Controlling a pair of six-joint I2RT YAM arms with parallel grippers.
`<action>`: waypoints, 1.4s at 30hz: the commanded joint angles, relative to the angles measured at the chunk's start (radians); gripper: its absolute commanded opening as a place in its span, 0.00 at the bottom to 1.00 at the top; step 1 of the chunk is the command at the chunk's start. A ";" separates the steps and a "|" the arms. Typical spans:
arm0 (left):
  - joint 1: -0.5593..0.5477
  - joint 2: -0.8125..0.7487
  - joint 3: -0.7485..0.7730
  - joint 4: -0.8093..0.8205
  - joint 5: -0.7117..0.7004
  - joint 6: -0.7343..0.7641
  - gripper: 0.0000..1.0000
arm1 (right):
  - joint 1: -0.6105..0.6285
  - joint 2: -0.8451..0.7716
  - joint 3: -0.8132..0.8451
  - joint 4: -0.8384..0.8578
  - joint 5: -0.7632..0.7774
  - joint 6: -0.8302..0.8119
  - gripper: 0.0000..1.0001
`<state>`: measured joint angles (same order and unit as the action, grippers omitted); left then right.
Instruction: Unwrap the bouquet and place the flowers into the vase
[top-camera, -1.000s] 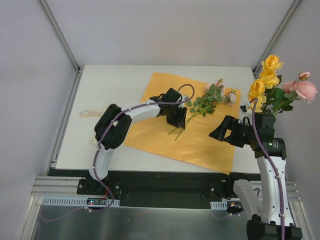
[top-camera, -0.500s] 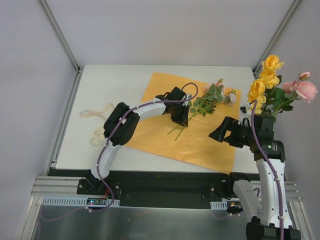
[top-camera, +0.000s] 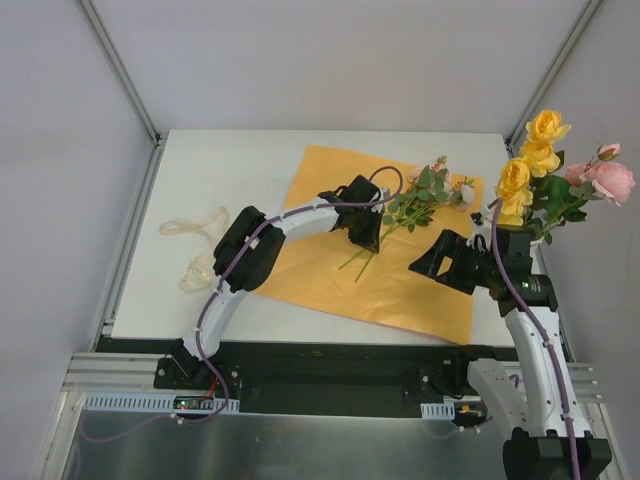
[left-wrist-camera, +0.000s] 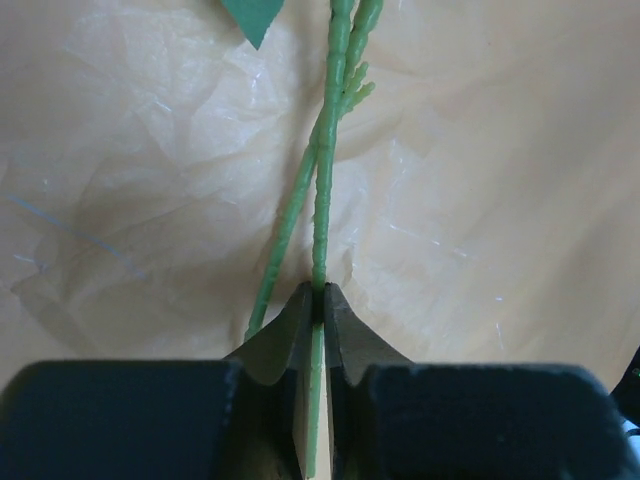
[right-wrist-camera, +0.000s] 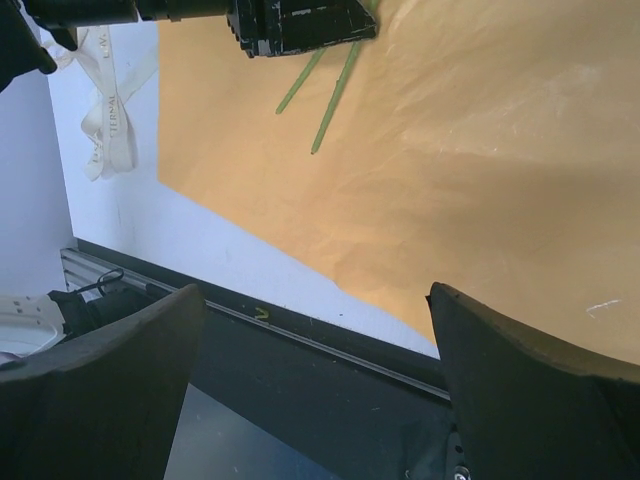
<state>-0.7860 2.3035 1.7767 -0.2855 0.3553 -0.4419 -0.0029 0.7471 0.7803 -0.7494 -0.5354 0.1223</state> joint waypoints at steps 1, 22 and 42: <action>-0.009 -0.061 -0.014 -0.021 -0.045 0.028 0.00 | 0.086 0.046 0.010 0.097 0.118 0.134 0.97; 0.001 -0.720 -0.414 0.046 0.039 -0.067 0.00 | 0.277 0.166 0.086 0.229 0.382 0.566 0.94; 0.001 -1.093 -0.876 0.112 -0.006 -0.060 0.00 | 0.445 0.471 0.054 0.525 0.554 0.821 0.70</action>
<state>-0.7845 1.2556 0.9314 -0.2214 0.3641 -0.4911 0.4335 1.1759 0.8246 -0.3202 -0.0090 0.8986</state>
